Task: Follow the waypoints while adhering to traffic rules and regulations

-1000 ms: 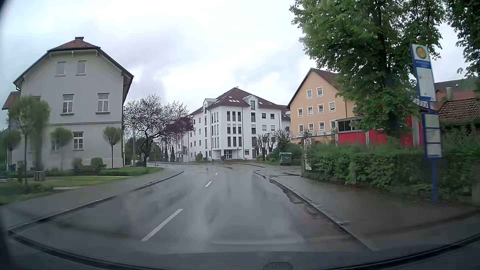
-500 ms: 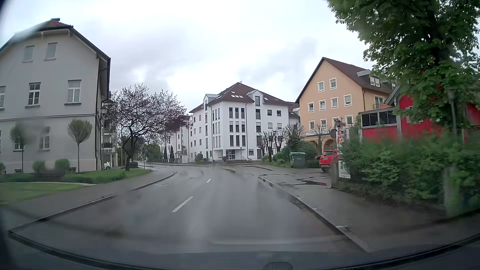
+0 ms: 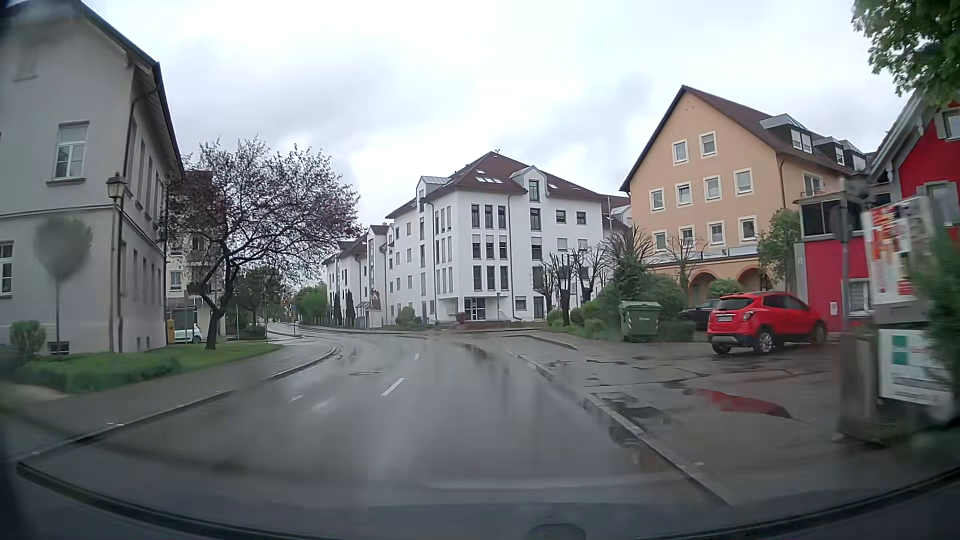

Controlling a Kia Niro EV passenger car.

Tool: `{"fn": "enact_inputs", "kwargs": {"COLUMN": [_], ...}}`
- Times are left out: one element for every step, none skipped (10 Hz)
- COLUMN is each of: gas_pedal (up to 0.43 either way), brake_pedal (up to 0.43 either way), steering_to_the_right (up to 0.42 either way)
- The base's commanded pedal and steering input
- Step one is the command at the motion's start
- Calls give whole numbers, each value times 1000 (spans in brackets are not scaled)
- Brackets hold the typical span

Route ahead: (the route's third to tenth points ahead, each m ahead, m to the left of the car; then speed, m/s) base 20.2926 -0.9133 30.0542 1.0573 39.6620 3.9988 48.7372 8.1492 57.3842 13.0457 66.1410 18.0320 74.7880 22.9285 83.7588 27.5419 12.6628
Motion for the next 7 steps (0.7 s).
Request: {"fn": "enact_inputs", "kwargs": {"gas_pedal": [0,0,0,0,0,0,0], "brake_pedal": [0,0,0,0,0,0,0], "steering_to_the_right": [-35,-37,-37,-37,-37,-37,-36]}}
